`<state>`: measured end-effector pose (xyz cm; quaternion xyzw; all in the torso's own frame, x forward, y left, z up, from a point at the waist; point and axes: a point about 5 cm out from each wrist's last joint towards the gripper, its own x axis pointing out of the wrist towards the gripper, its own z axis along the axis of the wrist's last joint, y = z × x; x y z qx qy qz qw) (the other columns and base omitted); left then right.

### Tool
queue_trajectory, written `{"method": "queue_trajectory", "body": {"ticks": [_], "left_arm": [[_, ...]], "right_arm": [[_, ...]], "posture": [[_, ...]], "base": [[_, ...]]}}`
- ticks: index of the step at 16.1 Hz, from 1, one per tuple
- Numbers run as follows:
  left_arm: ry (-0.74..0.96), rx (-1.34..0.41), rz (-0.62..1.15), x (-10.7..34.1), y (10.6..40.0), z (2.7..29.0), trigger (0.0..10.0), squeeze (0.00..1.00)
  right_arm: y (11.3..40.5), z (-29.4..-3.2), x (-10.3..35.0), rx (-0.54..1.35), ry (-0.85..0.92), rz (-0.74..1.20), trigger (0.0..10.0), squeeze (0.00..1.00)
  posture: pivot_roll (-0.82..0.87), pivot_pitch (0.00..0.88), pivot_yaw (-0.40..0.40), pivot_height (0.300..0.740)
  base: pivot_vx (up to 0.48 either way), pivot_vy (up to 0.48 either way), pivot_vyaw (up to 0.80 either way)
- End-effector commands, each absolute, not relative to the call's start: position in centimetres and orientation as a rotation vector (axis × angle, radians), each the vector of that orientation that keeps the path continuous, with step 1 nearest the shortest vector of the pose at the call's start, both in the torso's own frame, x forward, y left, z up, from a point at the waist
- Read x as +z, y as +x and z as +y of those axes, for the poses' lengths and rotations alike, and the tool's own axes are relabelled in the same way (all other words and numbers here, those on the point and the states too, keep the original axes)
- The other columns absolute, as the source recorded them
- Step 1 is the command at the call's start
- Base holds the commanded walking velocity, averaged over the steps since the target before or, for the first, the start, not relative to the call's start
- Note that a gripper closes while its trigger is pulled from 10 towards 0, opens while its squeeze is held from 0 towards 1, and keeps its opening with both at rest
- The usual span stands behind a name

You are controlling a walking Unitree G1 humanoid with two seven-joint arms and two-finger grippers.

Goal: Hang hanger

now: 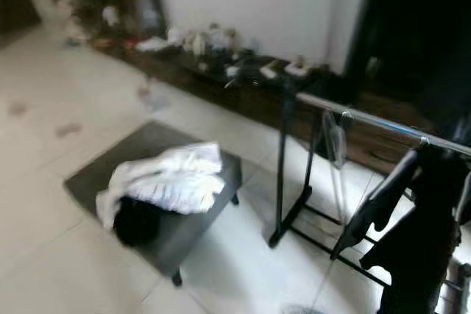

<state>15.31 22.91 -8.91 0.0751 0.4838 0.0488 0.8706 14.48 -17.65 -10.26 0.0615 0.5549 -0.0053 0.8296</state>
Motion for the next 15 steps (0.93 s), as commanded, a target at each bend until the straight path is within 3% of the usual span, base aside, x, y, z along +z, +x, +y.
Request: {"method": "queue_trajectory", "body": {"ticks": [1, 9, 12, 15], "left_arm": [[0.181, 0.112, 1.01, -8.64, 15.51, 23.75, 10.0, 0.0], [0.206, 0.092, 1.015, -8.65, 15.46, 23.76, 10.0, 0.0], [0.202, 0.095, 1.009, -8.65, 15.44, 23.76, 10.0, 0.0], [0.159, 0.174, 0.955, -8.07, 16.27, 24.44, 10.0, 0.0]], "right_arm": [[15.21, -16.7, -10.06, 0.013, 0.143, 1.157, 10.0, 0.0], [15.19, -16.67, -10.07, 0.018, 0.141, 1.159, 10.0, 0.0], [15.14, -16.65, -10.09, 0.023, 0.137, 1.161, 10.0, 0.0], [15.25, -16.63, -10.05, 0.032, 0.123, 1.153, 10.0, 0.0]], "posture": [[0.01, 0.05, -0.003, 0.74], [0.01, 0.042, -0.001, 0.74], [0.01, 0.028, 0.0, 0.74], [0.01, 0.026, -0.002, 0.74]], "base": [[0.0, 0.0, -0.8], [0.0, -0.12, -0.8], [0.0, 0.0, 0.0], [0.0, 0.0, -0.52]]}}
